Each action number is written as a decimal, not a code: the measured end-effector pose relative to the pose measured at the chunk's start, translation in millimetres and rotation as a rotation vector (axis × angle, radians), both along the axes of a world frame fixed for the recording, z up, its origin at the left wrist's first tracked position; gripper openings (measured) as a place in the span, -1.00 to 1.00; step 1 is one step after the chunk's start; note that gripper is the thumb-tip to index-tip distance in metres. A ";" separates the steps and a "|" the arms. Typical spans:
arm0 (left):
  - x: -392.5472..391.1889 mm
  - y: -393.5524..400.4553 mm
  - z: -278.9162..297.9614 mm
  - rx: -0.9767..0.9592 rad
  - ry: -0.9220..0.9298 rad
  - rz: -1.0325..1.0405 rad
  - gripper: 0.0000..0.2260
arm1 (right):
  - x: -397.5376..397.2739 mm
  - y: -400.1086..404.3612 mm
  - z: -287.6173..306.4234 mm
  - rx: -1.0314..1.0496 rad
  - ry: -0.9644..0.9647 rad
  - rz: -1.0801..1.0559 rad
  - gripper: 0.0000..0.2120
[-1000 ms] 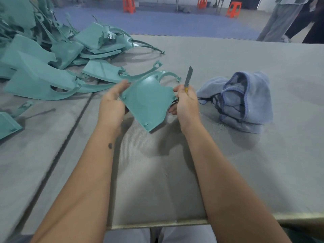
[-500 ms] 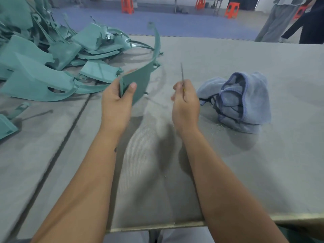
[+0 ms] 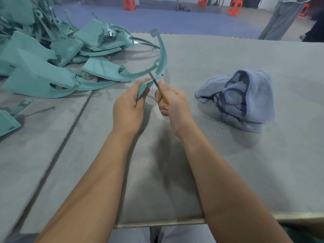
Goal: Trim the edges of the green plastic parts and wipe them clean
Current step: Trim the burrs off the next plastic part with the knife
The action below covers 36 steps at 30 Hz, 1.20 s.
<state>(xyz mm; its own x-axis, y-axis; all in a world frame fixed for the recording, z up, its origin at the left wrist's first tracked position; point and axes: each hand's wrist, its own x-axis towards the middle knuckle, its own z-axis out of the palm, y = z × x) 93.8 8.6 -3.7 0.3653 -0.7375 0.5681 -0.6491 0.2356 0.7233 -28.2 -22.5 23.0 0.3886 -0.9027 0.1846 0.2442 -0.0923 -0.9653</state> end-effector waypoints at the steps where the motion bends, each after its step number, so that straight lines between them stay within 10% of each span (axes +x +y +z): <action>1: -1.0 0.7 0.2 0.003 -0.011 -0.003 -0.74 | 0.5 1.5 -0.5 -0.043 0.025 -0.021 -0.60; 15: -7.5 -7.9 -5.6 0.056 -0.036 0.037 -0.76 | 5.0 4.2 -17.3 -0.576 0.769 -0.569 -0.62; 22: 3.1 4.2 -4.3 -0.088 0.026 -0.014 -0.77 | -4.2 -25.3 -22.5 -0.289 0.912 -0.615 -0.55; 31: 5.2 6.5 4.2 -0.178 0.180 0.053 -0.90 | -20.5 -35.1 -18.6 -0.108 0.319 -0.706 -0.69; 36: 22.0 9.3 10.5 -0.284 0.265 0.158 -0.70 | -29.5 -39.1 -15.7 -0.190 0.376 -0.693 -0.81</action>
<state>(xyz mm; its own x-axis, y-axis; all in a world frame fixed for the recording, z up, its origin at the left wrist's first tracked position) 115.9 17.8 6.8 0.6219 -0.4882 0.6123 -0.4938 0.3624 0.7905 -57.7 -61.5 7.3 -0.1812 -0.9272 0.3277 -0.2664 -0.2744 -0.9240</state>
